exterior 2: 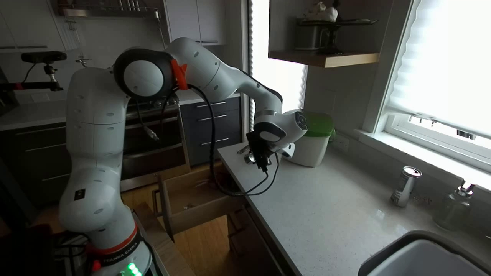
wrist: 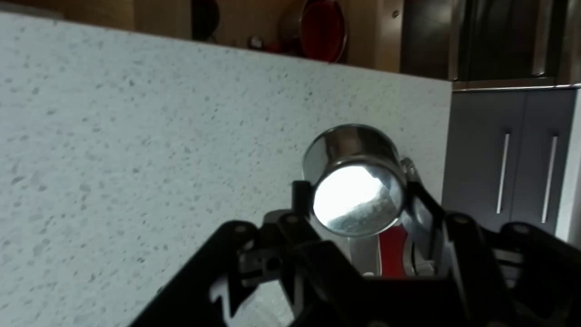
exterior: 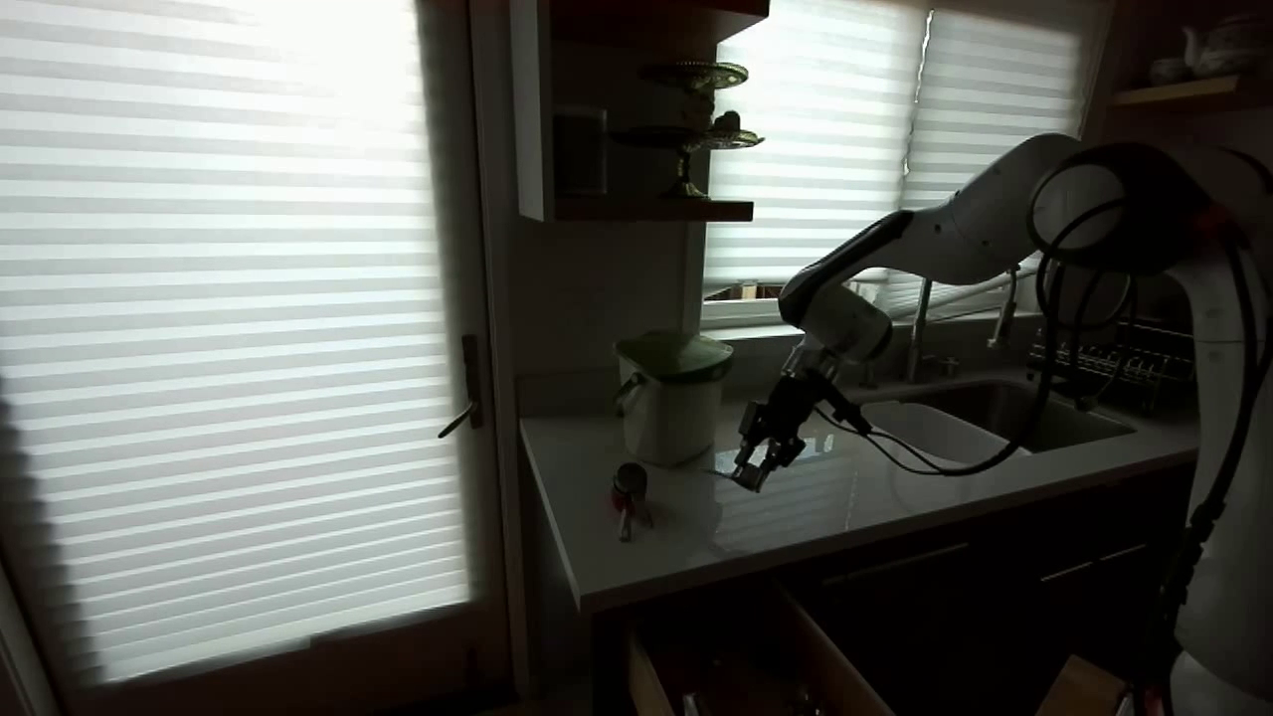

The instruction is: Place the measuring cup on the right upright

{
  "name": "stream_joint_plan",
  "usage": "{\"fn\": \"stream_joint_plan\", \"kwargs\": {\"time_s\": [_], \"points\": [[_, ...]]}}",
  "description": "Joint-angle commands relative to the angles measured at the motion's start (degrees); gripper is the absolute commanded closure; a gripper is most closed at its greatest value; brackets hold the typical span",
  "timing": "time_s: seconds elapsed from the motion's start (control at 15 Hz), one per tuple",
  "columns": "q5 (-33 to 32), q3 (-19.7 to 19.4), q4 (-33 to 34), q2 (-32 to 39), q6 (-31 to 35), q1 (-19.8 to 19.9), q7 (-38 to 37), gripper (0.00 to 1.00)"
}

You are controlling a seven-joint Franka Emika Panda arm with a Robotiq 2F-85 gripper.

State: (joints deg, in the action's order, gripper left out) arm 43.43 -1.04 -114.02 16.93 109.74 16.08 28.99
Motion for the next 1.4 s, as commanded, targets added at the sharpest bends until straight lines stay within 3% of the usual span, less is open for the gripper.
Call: {"fn": "stream_joint_plan", "kwargs": {"time_s": [0.0,0.6,1.2,1.33], "points": [[6.2,-0.8,4.3,5.8,-9.3,0.5,0.9,0.72],[14.0,-1.5,7.9,12.8,-7.2,-0.9,0.0,0.72],[13.8,-2.0,10.0,16.3,-4.8,-1.5,-0.9,0.7],[13.3,-2.1,10.3,16.8,-3.8,-1.7,-1.1,0.63]]}}
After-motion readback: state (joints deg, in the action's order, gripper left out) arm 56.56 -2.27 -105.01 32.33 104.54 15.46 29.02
